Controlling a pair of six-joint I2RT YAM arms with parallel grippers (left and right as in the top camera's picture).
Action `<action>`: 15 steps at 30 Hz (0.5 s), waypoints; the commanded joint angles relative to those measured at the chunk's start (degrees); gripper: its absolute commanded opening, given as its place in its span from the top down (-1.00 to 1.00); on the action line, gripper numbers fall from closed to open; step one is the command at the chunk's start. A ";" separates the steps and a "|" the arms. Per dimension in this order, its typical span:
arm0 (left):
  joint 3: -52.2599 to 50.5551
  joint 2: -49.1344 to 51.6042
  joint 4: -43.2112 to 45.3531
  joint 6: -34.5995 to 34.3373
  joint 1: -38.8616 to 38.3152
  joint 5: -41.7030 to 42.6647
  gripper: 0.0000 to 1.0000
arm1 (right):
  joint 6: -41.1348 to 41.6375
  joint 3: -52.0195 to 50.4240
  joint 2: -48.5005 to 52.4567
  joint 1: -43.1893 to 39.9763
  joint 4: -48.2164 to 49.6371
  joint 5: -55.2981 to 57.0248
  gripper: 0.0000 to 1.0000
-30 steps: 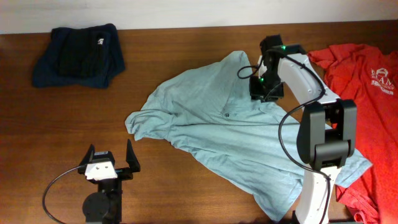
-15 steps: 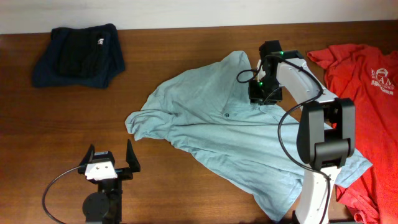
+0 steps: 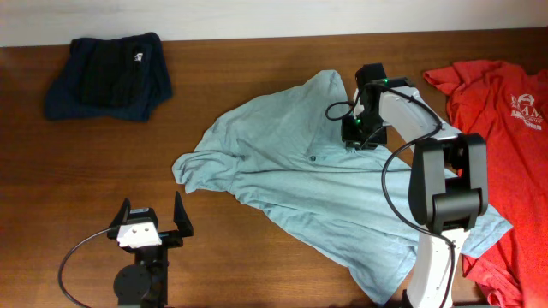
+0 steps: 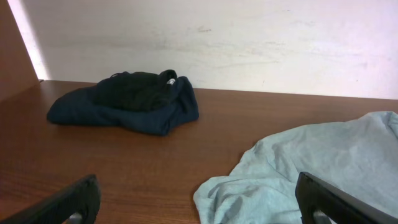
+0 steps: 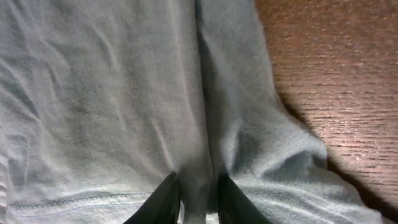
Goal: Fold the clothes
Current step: 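Grasp the light blue shirt's upper edge with the right gripper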
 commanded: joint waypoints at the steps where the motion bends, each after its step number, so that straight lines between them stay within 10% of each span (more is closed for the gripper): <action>1: -0.09 -0.44 -0.24 1.09 -0.22 0.42 -0.99 | 0.46 1.79 0.61 -0.13 -1.33 0.72 0.50; 15: -0.09 -0.44 -0.24 1.09 -0.22 0.42 -0.99 | 0.46 7.85 0.42 -0.11 -6.73 0.72 0.48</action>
